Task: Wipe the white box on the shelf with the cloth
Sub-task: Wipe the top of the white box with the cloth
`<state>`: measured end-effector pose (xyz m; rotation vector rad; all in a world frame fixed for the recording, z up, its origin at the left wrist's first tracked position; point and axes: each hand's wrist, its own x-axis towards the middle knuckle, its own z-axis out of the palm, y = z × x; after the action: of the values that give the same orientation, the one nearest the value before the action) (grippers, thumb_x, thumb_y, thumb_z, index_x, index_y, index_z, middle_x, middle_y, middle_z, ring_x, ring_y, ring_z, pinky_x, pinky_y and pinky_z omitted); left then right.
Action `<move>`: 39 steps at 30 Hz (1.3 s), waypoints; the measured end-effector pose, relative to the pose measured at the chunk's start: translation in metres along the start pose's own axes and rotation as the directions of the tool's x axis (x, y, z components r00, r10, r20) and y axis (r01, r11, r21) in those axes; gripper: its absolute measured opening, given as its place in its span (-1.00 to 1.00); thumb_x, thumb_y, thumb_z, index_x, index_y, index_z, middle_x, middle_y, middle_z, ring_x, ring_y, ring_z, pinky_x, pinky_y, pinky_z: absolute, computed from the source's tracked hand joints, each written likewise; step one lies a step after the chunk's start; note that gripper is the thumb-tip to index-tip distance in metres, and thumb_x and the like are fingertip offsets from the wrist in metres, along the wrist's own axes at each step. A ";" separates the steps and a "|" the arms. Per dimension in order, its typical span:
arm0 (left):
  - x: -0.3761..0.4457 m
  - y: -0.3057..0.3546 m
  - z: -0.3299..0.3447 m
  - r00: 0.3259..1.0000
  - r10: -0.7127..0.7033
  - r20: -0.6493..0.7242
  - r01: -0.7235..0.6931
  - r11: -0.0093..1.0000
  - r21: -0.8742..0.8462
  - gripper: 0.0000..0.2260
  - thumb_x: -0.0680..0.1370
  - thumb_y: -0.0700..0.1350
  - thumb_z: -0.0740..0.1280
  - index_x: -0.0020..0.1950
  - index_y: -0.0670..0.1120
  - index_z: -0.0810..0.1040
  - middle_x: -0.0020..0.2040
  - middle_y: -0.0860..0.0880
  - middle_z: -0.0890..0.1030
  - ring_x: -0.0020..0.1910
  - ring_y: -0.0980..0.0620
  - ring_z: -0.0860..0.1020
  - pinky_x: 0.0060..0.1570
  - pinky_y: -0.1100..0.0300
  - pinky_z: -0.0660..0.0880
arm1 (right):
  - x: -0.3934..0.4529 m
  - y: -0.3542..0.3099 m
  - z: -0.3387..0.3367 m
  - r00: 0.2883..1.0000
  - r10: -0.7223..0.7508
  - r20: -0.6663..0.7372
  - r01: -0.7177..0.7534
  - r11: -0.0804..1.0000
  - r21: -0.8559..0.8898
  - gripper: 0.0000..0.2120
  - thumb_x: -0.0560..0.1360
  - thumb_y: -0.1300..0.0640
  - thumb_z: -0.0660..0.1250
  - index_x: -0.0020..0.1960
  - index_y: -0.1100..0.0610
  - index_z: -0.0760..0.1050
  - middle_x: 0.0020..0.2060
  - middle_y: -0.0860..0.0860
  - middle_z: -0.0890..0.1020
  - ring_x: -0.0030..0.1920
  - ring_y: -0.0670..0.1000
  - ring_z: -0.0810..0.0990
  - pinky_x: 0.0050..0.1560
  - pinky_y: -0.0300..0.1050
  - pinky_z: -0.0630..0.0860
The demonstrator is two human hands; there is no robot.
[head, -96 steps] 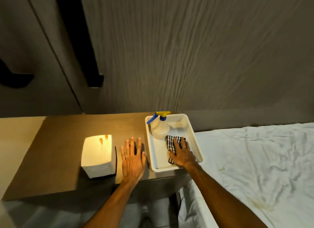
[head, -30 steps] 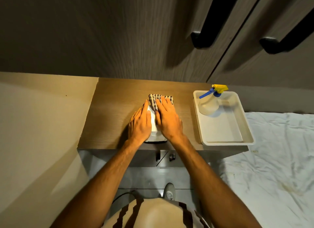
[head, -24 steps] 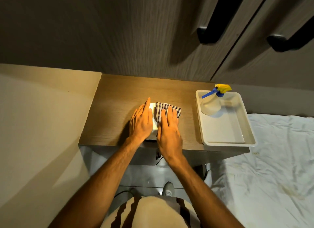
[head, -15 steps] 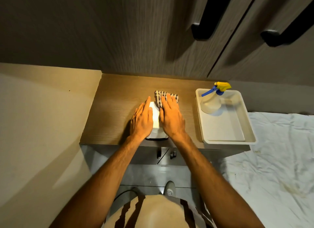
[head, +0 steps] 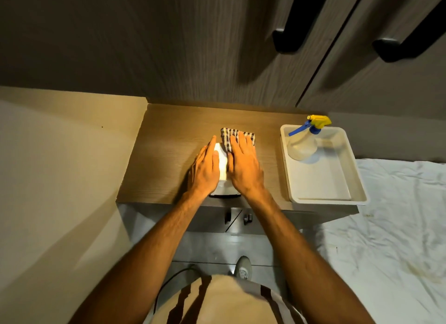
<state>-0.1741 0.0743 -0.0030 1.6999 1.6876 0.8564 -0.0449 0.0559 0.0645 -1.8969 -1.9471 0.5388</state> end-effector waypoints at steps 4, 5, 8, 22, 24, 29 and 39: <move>-0.001 0.001 -0.002 1.000 -0.012 0.000 0.012 1.000 0.022 -0.51 0.72 0.03 -0.04 0.67 0.01 0.16 0.56 -0.13 0.44 0.46 -0.07 0.49 0.49 0.04 0.41 | -0.043 -0.007 0.017 0.991 0.109 -0.082 -0.106 0.993 0.042 -0.39 0.71 0.10 0.14 0.70 0.15 0.02 0.71 0.11 -0.01 0.72 0.14 -0.12 0.72 0.10 0.02; -0.002 0.001 -0.003 1.000 -0.010 0.000 0.010 1.000 0.008 -0.51 0.73 0.02 -0.03 0.67 0.01 0.16 0.54 -0.14 0.46 0.44 -0.07 0.50 0.46 0.04 0.44 | -0.054 -0.010 0.020 0.991 0.107 -0.085 -0.105 0.994 0.030 -0.38 0.70 0.11 0.14 0.70 0.15 0.01 0.71 0.11 -0.03 0.72 0.14 -0.14 0.72 0.09 -0.03; -0.003 0.002 -0.005 0.999 -0.009 0.033 0.011 0.998 -0.055 -0.52 0.73 -0.04 0.01 0.68 0.00 0.15 0.58 -0.14 0.42 0.50 -0.08 0.46 0.52 -0.04 0.42 | -0.056 -0.017 0.022 0.998 0.052 -0.033 -0.053 0.999 -0.001 -0.38 0.69 0.06 0.10 0.70 0.14 0.03 0.71 0.11 -0.01 0.72 0.14 -0.13 0.72 0.10 -0.09; -0.001 -0.003 -0.003 0.999 -0.028 0.042 0.027 1.000 0.015 -0.47 0.69 0.02 0.10 0.67 0.14 0.09 0.53 -0.11 0.46 0.44 -0.08 0.50 0.44 -0.08 0.47 | -0.060 -0.019 0.022 1.000 -0.009 -0.019 0.009 1.000 0.006 -0.40 0.66 -0.03 0.01 0.68 0.06 0.14 0.70 0.07 0.12 0.72 0.12 -0.04 0.72 0.13 -0.01; 0.000 0.000 -0.005 0.998 -0.038 0.042 0.038 0.999 0.020 -0.49 0.69 0.06 0.00 0.66 0.11 0.13 0.58 -0.08 0.42 0.52 -0.07 0.44 0.54 -0.09 0.40 | -0.040 -0.015 0.016 0.998 -0.064 -0.015 0.064 0.998 -0.002 -0.45 0.69 -0.02 0.05 0.66 0.08 0.19 0.68 0.10 0.19 0.71 0.16 0.03 0.71 0.14 0.03; -0.002 0.004 -0.003 0.998 -0.035 0.047 0.029 0.991 0.129 -0.45 0.68 0.11 -0.15 0.68 0.06 0.10 0.63 -0.12 0.34 0.65 -0.14 0.26 0.67 -0.15 0.11 | -0.005 -0.003 0.001 0.997 0.078 -0.026 -0.076 0.993 0.089 -0.48 0.73 0.05 0.13 0.67 0.05 0.16 0.69 0.06 0.16 0.70 0.14 0.07 0.62 0.18 0.30; -0.002 0.009 -0.010 0.996 -0.040 0.077 0.025 0.982 0.185 -0.51 0.73 -0.05 0.02 0.68 0.02 0.11 0.66 -0.12 0.29 0.68 -0.16 0.15 0.66 -0.10 0.02 | -0.033 -0.016 0.014 0.996 -0.067 -0.059 0.065 0.998 -0.026 -0.47 0.70 0.07 0.16 0.65 0.11 0.23 0.66 0.10 0.23 0.70 0.13 0.11 0.68 0.11 0.21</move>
<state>-0.1762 0.0718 0.0106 1.7970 1.7807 0.6242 -0.0645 0.0228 0.0606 -1.8344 -1.9787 0.4356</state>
